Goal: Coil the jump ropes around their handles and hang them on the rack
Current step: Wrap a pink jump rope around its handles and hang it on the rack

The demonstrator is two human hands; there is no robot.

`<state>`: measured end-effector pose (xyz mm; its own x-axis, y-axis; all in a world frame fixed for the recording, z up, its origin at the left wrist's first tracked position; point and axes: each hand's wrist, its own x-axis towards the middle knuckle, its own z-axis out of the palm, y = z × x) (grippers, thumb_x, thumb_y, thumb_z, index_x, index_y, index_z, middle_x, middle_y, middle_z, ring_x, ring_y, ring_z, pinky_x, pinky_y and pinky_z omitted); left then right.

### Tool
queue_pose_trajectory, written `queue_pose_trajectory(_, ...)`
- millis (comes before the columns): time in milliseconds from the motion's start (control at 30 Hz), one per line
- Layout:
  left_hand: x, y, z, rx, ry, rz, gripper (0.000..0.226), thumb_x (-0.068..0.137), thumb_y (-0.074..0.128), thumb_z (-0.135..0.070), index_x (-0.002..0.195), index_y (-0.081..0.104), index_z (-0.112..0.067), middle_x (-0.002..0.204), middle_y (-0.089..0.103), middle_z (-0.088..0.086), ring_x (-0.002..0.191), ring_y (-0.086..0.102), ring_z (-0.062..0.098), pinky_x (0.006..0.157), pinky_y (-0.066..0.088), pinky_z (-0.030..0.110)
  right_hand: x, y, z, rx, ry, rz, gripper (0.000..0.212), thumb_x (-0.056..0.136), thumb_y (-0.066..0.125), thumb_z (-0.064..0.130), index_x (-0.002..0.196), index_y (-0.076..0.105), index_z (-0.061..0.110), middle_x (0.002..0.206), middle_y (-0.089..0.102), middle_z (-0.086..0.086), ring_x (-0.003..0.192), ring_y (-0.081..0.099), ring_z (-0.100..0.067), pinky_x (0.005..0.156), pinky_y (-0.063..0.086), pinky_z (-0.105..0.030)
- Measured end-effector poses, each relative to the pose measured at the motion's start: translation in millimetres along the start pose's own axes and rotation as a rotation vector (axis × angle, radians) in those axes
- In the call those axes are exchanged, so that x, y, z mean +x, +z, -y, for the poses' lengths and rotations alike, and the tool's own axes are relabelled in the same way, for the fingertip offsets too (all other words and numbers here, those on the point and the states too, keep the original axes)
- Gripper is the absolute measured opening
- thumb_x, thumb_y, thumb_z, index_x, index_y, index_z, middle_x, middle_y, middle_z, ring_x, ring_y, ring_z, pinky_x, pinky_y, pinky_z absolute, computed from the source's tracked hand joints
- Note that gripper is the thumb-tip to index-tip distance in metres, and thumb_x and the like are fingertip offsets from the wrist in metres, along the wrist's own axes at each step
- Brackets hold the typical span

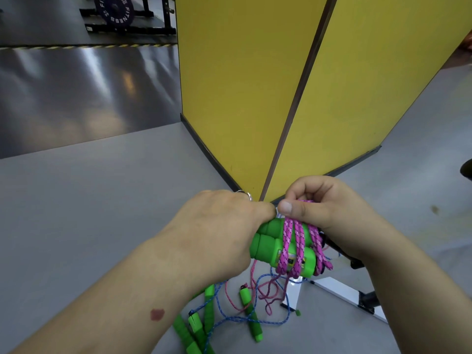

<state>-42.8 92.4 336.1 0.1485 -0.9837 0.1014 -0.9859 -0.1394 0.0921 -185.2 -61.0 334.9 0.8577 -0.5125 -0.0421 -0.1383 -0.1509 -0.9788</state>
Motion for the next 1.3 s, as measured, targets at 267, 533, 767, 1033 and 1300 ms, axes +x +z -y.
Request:
queue_pose_trajectory(267, 1, -5, -1, -0.111, 0.039, -0.096, 0.041, 0.076, 0.066, -0.028, 0.085, 0.030, -0.046, 0.073, 0.050, -0.010, 0.071, 0.054, 0.012, 0.055, 0.045, 0.033, 6, 3, -12, 0.396, 0.170, -0.013, 0.038, 0.081, 0.081, 0.030, 0.071, 0.053, 0.008, 0.052, 0.051, -0.002, 0.040, 0.049, -0.011, 0.043, 0.046, -0.020)
queue_pose_trajectory(533, 2, -10, 6, -0.157, -0.224, -0.142, 0.025, 0.072, 0.060, -0.024, 0.090, 0.049, -0.037, 0.076, 0.051, -0.008, 0.069, 0.055, 0.016, 0.056, 0.050, 0.034, 7, 24, -35, 0.128, 0.251, 0.075, 0.043, 0.100, 0.039, -0.009, 0.071, 0.061, 0.013, 0.066, 0.047, -0.010, 0.050, 0.045, -0.016, 0.053, 0.036, -0.031)
queue_pose_trajectory(767, 5, 1, 18, -0.072, -0.421, -0.190, 0.029, 0.076, 0.059, -0.022, 0.099, 0.051, -0.036, 0.080, 0.046, -0.007, 0.068, 0.051, 0.025, 0.056, 0.042, 0.033, 2, 41, -16, -0.306, 0.266, 0.082, 0.033, 0.101, 0.044, 0.041, 0.083, 0.064, 0.022, 0.059, 0.044, 0.009, 0.057, 0.037, -0.016, 0.054, 0.031, -0.034)
queue_pose_trajectory(1033, 6, 6, 25, -0.028, -0.467, -0.181, 0.031, 0.079, 0.060, -0.020, 0.104, 0.052, -0.035, 0.080, 0.045, -0.005, 0.072, 0.051, 0.027, 0.058, 0.044, 0.034, -16, 46, 26, -0.715, 0.076, 0.220, 0.031, 0.103, 0.042, 0.044, 0.082, 0.059, 0.029, 0.064, 0.045, 0.008, 0.056, 0.042, -0.005, 0.057, 0.039, -0.026)
queue_pose_trajectory(1300, 3, 12, 8, 0.070, -0.353, -0.089, 0.032, 0.080, 0.059, -0.016, 0.104, 0.049, -0.035, 0.077, 0.036, -0.005, 0.074, 0.042, 0.023, 0.061, 0.030, 0.033, -24, 23, 47, -0.677, 0.026, 0.157, 0.015, 0.095, 0.060, 0.039, 0.087, 0.068, 0.029, 0.066, 0.060, 0.008, 0.059, 0.052, -0.013, 0.058, 0.045, -0.036)
